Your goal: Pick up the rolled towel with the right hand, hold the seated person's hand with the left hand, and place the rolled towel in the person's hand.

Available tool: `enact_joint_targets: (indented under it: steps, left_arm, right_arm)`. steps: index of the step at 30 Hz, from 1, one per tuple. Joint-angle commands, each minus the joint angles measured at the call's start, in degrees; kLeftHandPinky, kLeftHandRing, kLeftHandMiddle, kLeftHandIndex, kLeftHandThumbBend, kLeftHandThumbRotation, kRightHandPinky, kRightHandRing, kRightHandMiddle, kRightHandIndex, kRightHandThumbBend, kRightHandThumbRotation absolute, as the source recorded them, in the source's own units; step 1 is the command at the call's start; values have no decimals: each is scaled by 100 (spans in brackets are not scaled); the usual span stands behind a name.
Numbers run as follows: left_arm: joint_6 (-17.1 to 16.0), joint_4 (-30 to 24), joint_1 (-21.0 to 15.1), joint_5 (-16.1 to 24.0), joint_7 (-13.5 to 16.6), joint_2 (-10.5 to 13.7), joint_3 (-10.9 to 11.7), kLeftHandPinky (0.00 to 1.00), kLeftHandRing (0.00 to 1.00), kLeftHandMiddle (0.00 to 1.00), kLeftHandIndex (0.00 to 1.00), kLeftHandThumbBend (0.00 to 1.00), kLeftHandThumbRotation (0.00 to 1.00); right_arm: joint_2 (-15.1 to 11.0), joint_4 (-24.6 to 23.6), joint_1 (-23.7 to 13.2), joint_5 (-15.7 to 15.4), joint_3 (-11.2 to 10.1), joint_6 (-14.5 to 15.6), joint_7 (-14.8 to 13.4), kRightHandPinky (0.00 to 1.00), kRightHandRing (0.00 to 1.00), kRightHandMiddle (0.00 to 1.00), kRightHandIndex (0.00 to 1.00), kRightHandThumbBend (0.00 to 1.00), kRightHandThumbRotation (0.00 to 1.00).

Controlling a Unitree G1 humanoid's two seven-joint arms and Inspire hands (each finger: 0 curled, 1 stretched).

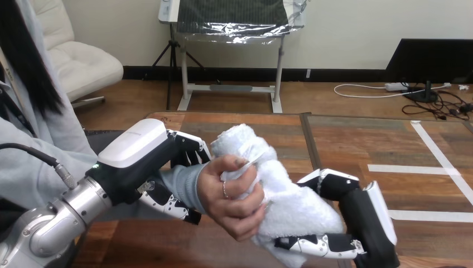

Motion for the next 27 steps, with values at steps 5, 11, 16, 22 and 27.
enact_joint_targets:
  steps: [5, 11, 16, 22, 27]
  left_arm:
    - [-5, 54, -229, -117, -93, -61, -59, 56, 61, 65, 68, 99, 24]
    - [-33, 48, -186, 0, -25, -29, -51, 67, 69, 73, 75, 100, 31]
    - [-15, 39, -158, 113, 37, -3, -49, 76, 75, 79, 82, 100, 37]
    - [7, 56, -130, 191, 65, 21, -65, 81, 80, 84, 87, 100, 42]
    - [47, 50, -94, 181, 4, 40, -87, 85, 84, 88, 93, 100, 46]
  right_arm:
    - [-26, -502, -291, -9, 109, 307, 391, 57, 60, 62, 65, 96, 29]
    - [-90, -672, -217, -117, 102, 583, 516, 68, 70, 71, 73, 99, 41]
    - [-225, -886, -145, -524, 91, 856, 437, 79, 81, 80, 82, 100, 55]
    - [-350, -1178, -50, -904, 136, 1270, 353, 88, 90, 88, 91, 100, 68]
    - [-409, -1422, 43, -1087, 167, 1586, 328, 94, 97, 95, 98, 100, 78]
